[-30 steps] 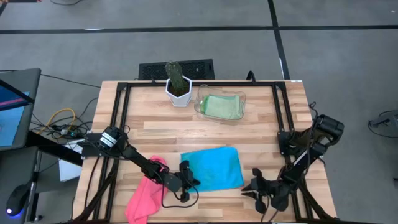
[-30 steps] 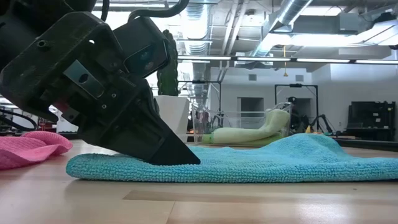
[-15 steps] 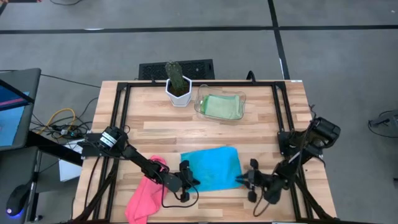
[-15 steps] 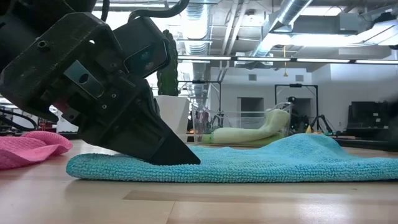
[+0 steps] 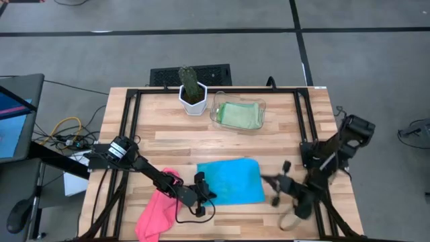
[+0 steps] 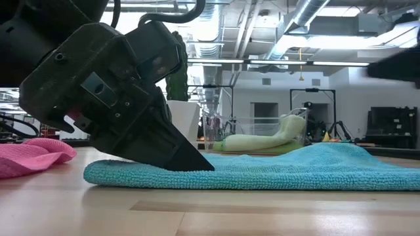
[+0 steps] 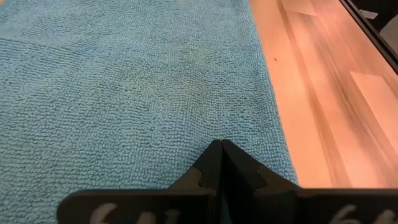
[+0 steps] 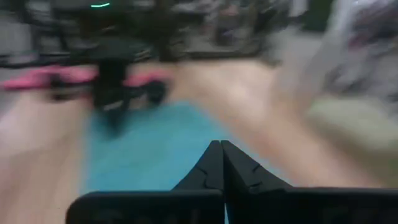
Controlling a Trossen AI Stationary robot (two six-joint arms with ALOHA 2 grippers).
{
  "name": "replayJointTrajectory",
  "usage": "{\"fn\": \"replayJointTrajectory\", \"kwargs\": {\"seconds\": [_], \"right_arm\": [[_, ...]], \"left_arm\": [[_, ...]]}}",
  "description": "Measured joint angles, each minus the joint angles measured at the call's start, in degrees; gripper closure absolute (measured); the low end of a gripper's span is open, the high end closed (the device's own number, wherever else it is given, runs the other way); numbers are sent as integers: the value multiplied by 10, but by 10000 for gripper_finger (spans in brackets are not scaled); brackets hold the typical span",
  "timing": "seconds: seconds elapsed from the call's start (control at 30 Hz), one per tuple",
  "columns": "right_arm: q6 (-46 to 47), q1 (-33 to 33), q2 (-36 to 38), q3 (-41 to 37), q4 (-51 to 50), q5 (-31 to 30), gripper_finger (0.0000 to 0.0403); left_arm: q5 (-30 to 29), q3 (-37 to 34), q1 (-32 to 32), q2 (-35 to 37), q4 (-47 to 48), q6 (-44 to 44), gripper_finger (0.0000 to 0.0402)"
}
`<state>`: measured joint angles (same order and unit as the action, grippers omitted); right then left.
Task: Fold microfiber towels
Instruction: Fold the blue towel on the table
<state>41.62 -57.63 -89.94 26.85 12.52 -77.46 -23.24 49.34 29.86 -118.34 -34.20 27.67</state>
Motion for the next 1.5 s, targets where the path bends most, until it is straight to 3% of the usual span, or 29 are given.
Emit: {"fn": "replayJointTrajectory", "kwargs": {"seconds": [0.07,0.2,0.37,0.5,0.6,0.7,0.8,0.87,1.07,1.2,1.37,1.5], "right_arm": [[-14,51,1,-12,-2,4,390],[69,113,-54,-54,51,61,384],[190,107,-150,-86,99,145,391],[261,84,-160,-87,77,121,393],[224,82,-110,-81,80,70,390],[112,94,-61,-60,90,29,389],[-5,126,-47,-37,124,43,388],[-25,148,-60,-34,123,80,388],[96,177,-150,-49,98,178,388],[237,151,-176,-48,15,154,391],[279,118,-93,-55,-119,133,388],[181,106,8,-53,-106,109,372]], "left_arm": [[1,0,-2,0,0,4,402],[1,0,-3,0,-2,5,402],[1,0,-3,0,-2,5,402],[2,0,-3,0,-2,5,402],[2,0,-3,0,-2,5,402],[2,0,-3,0,-1,8,402],[-1,0,-3,0,-2,8,402],[-10,0,-3,0,-2,6,402],[-13,0,-4,-1,-1,5,401],[-12,0,-4,-1,-1,4,402],[-8,0,-4,0,0,4,401],[-6,0,-4,0,-3,5,402]]}}
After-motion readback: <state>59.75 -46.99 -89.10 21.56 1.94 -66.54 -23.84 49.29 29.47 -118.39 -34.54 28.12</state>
